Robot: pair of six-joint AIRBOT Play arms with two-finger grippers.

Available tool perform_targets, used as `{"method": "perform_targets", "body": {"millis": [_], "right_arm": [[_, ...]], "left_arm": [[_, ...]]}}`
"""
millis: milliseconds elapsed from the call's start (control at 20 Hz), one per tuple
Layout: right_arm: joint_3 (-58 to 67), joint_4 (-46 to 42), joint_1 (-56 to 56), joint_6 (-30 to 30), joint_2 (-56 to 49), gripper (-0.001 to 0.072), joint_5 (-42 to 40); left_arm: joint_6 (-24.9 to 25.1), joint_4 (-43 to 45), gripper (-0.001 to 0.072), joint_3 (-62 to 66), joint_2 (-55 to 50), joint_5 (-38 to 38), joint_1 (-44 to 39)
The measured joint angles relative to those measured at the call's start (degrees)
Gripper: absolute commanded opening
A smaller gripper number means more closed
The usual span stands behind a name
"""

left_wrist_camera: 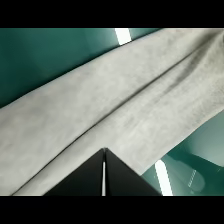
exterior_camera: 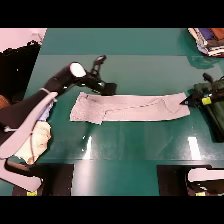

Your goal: Fold the shirts.

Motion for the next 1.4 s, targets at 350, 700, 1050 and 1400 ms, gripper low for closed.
{"method": "perform_targets", "body": {"millis": [350, 700, 1050, 1400], "right_arm": [[8.6, 8.7, 9.9, 5.2, 10.9, 0.0016, 1.7], [17.0, 10.5, 25.7, 9.0, 13.2, 0.0016, -1.8], [19.1, 10.8, 34.8, 9.4, 12.8, 0.0016, -5.3], [19.7, 10.8, 50.3, 7.0, 4.7, 0.0020, -14.8]], "left_arm": [[-2.3, -0.4, 0.0019, 10.6, -12.4, 0.6, -7.2], [-3.2, -0.4, 0.0019, 12.2, -15.3, 0.6, -8.7], [-3.3, 4.2, 0.0019, 12.5, -10.6, -6.3, -2.2], [-2.4, 15.4, 0.0020, 12.6, 3.4, -14.0, 12.9]]}}
